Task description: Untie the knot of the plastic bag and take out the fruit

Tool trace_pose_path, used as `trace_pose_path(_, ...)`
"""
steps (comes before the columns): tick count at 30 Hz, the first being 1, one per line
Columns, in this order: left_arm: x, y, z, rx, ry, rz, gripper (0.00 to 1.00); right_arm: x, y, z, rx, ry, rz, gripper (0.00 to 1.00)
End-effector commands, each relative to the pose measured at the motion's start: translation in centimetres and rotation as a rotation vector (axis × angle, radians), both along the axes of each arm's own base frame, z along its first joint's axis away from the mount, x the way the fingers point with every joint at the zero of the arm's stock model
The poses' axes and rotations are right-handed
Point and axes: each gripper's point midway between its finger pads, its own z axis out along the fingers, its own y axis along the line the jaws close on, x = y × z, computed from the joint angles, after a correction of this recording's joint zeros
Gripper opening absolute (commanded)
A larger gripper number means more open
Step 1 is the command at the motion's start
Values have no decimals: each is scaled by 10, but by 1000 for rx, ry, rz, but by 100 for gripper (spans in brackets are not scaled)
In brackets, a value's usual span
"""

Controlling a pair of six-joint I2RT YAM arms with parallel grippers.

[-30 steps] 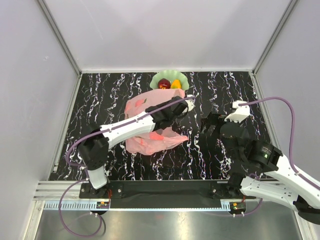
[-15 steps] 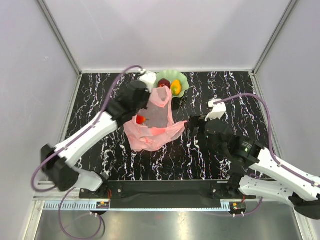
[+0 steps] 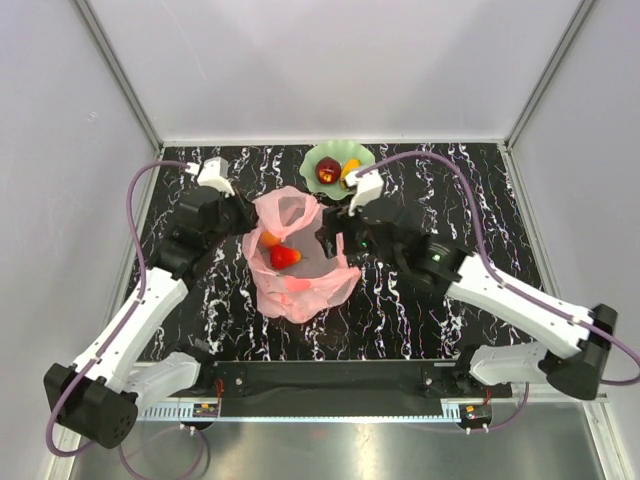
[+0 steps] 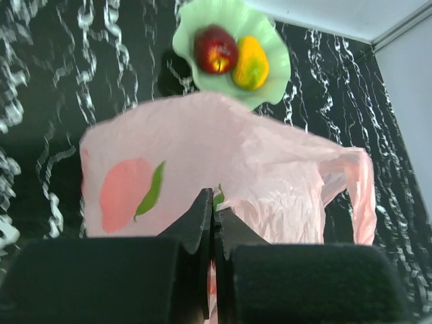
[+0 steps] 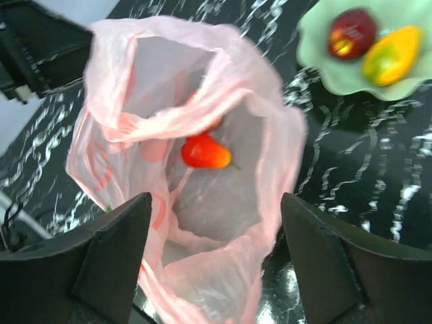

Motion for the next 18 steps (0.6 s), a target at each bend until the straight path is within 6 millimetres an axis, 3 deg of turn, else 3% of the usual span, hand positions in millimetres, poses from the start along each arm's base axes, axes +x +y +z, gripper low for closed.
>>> trace_pose_path(1,-8,-11,4,-168,20,-37,0,-1,39,5,36,3,152,81)
trace_pose_path(3,-5,2,-9,-176,44,11,0,-3,54,-2,41,23,209,74)
trace_pose_path(7,3,21,-14,-237,52,60,0,7,81,-21,4,46,257,65)
trace_pose_path(8,7,28,-16,-240,55,83,0,11,89,-38,-29,72,270,63)
trace_pose_path(12,20,37,-20,-279,64,112,0,21,109,-65,-54,94,288,32)
trace_pose_path(13,26,41,-19,-290,61,126,0,23,114,-78,-65,106,294,20)
trace_pose_path(16,36,41,-29,-331,91,116,0,23,121,-99,-78,143,309,10)
trace_pose_path(18,39,44,-34,-335,100,124,0,19,127,-125,-97,211,326,0)
